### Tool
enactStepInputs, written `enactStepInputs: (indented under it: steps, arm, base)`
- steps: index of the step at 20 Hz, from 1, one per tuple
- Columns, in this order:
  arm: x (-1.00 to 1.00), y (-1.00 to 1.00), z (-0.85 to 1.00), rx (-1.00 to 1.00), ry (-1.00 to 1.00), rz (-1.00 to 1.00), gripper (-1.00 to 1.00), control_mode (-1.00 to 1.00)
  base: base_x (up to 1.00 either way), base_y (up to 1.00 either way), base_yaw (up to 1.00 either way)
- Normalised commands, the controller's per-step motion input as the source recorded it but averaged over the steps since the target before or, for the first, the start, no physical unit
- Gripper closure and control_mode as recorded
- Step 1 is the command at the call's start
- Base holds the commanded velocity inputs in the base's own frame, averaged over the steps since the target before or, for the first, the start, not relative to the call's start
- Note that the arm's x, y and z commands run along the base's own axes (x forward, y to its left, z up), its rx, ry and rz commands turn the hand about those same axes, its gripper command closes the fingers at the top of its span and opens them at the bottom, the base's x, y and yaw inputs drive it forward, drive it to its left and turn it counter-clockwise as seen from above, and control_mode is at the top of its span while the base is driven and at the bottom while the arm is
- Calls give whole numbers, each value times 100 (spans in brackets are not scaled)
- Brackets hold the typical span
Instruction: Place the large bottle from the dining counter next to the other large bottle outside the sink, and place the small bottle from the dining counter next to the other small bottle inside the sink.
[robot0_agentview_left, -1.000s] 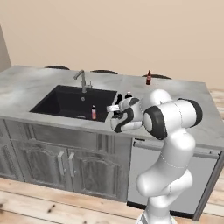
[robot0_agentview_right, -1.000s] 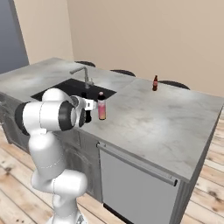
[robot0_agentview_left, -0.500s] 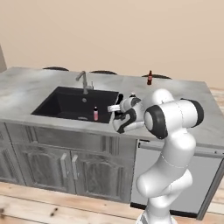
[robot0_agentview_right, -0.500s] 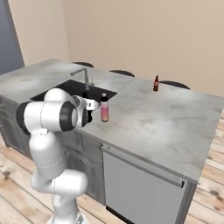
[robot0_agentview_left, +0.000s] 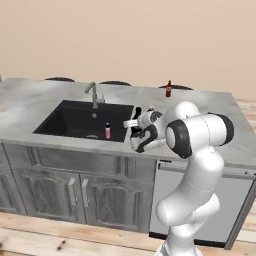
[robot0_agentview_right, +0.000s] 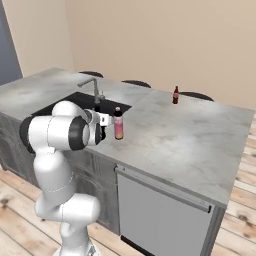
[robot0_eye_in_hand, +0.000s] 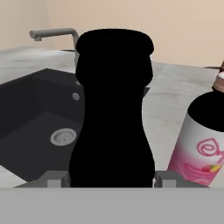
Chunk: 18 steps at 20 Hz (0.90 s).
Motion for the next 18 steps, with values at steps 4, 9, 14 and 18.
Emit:
enactStepInputs:
  steps: [4,9,14,18]
  arm:
    - [0,0,0,0,0,0,100,100]
    - [0,0,0,0,0,0,100,100]
    - [0,0,0,0,0,0,100,100]
    - [0,4,-6,0,0,0,100,-100]
  base:
    - [0,25,-6]
    - [0,21,-3]
    - [0,17,-2]
    - [0,13,-1]
